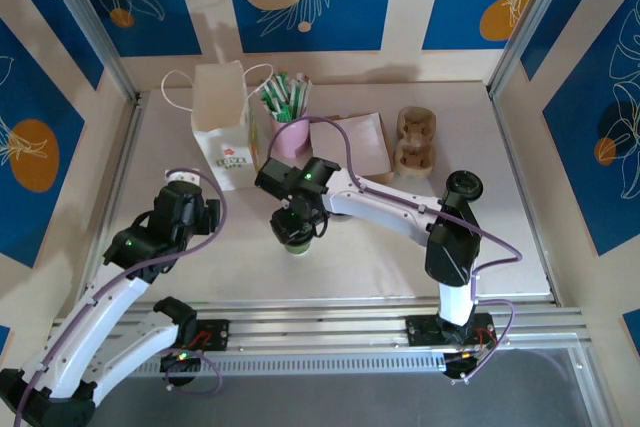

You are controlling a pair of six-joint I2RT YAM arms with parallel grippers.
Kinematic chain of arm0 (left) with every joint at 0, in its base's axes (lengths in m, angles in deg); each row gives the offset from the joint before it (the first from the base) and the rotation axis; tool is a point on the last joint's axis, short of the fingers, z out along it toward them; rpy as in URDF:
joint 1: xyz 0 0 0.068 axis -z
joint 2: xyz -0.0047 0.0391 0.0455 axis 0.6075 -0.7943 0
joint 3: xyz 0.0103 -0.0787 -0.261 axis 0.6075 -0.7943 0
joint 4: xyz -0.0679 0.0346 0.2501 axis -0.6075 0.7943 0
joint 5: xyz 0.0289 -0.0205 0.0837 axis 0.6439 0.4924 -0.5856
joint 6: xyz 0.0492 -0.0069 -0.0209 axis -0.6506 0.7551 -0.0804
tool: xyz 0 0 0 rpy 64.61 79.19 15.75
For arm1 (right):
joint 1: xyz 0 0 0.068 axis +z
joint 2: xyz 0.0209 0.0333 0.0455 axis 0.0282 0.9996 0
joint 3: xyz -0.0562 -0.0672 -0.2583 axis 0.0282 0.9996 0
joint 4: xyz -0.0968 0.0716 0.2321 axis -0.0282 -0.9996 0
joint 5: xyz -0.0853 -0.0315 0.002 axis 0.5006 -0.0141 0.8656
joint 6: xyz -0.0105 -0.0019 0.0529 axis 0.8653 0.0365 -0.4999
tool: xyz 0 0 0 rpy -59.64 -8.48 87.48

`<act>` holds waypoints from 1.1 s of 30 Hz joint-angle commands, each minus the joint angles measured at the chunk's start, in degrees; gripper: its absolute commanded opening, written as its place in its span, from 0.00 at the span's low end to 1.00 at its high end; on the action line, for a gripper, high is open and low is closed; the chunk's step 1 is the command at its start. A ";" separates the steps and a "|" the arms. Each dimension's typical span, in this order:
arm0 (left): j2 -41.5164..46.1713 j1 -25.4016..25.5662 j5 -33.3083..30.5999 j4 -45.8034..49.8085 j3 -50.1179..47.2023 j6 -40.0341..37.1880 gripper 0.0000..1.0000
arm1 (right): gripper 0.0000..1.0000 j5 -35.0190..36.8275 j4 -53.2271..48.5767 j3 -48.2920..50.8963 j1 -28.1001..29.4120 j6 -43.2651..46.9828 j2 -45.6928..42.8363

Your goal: Pack the takeout coffee

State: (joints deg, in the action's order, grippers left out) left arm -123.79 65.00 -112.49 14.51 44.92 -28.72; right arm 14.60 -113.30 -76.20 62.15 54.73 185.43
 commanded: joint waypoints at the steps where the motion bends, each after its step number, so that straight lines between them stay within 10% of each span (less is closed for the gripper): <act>1: 0.67 -0.61 -0.54 -0.41 -0.53 -0.24 0.78 | 0.68 0.12 -2.08 -0.47 0.37 0.38 3.09; 33: 0.84 -0.61 -0.63 -0.46 -0.61 -0.45 0.79 | 0.68 4.58 -4.74 -4.42 1.22 -0.82 2.27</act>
State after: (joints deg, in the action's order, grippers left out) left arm -123.63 65.00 -112.49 14.51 44.92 -28.72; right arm 16.28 -114.78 -79.77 63.11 54.67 187.94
